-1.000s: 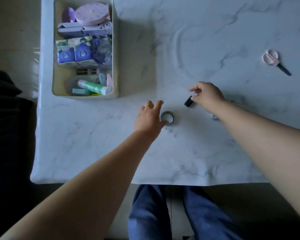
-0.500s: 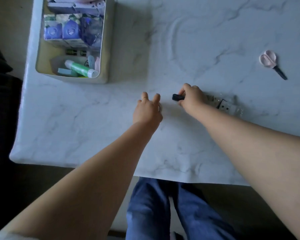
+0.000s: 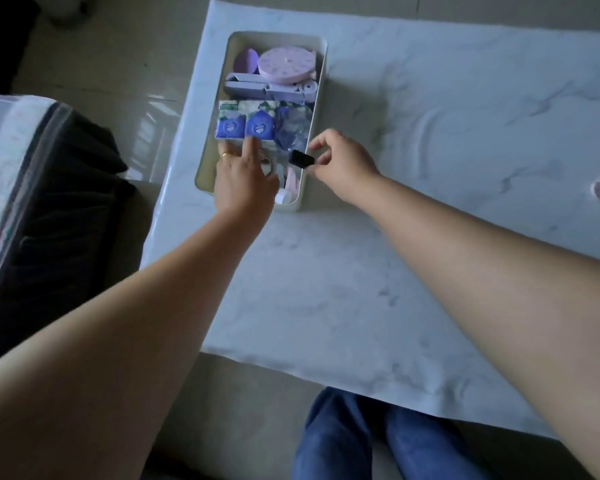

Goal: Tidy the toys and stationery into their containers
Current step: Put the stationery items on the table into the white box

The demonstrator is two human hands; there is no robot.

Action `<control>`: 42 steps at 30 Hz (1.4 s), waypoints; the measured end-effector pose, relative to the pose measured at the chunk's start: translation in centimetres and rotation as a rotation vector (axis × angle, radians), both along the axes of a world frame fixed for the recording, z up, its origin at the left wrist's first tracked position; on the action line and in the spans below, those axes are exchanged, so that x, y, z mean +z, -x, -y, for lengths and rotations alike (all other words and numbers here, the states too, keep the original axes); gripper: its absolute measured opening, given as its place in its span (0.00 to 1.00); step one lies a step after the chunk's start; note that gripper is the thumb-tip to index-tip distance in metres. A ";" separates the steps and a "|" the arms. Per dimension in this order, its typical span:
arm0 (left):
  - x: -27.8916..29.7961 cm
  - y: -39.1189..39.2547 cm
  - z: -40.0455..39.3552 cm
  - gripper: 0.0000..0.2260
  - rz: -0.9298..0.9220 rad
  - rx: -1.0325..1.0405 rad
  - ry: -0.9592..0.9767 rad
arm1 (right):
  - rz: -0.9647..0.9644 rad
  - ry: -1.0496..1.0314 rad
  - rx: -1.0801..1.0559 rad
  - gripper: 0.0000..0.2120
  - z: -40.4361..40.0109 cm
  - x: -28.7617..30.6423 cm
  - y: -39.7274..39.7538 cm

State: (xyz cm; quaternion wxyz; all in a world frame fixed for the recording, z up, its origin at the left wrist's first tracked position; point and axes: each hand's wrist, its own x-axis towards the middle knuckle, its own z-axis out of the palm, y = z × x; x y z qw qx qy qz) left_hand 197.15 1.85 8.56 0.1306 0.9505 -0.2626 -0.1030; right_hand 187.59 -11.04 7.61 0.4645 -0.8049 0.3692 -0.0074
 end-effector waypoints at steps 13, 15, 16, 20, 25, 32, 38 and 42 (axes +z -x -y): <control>-3.8 8.5 3.3 0.24 -0.087 -0.333 0.022 | -0.249 -0.010 -0.232 0.17 5.8 -5.7 11.8; -4.3 11.3 5.4 0.24 -0.126 -0.361 -0.012 | -0.272 -0.019 -0.260 0.16 7.4 -6.0 14.8; -4.4 12.5 6.6 0.25 -0.146 -0.369 -0.027 | -0.273 -0.017 -0.276 0.16 8.3 -6.0 16.2; -4.4 17.8 12.0 0.25 -0.194 -0.435 -0.041 | -0.289 -0.012 -0.350 0.16 12.2 -6.1 21.9; -4.9 24.3 18.5 0.24 -0.238 -0.523 -0.058 | -0.308 0.021 -0.427 0.16 17.1 -6.2 29.2; -5.9 31.2 24.8 0.24 -0.264 -0.583 -0.107 | -0.362 0.098 -0.506 0.17 22.8 -7.4 37.3; -7.6 33.8 26.4 0.24 -0.284 -0.584 -0.174 | -0.388 0.137 -0.602 0.19 25.4 -9.2 40.0; -8.3 33.0 25.1 0.20 -0.274 -0.543 -0.228 | -0.421 0.128 -0.582 0.16 24.5 -10.3 40.1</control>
